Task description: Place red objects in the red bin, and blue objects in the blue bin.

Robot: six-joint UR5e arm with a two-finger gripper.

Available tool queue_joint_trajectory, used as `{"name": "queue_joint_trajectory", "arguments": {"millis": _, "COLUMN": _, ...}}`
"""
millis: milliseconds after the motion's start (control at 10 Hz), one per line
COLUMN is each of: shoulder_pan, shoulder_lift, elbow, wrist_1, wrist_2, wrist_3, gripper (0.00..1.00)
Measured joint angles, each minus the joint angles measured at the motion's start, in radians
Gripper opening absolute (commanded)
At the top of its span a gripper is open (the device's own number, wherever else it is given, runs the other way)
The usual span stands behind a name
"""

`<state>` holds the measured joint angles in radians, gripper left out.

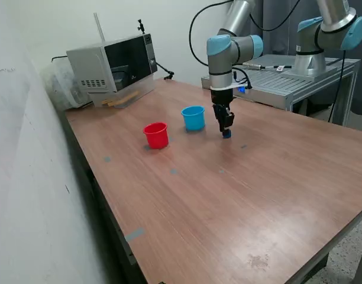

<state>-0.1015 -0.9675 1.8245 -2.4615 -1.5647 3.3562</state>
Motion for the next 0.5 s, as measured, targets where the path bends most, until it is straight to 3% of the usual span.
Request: {"name": "queue_joint_trajectory", "arguments": {"millis": 500, "shoulder_pan": -0.057, "shoulder_lift": -0.022, "elbow": -0.048, "wrist_1": 0.043, "wrist_2": -0.03, "wrist_3": -0.069, "gripper": 0.0}}
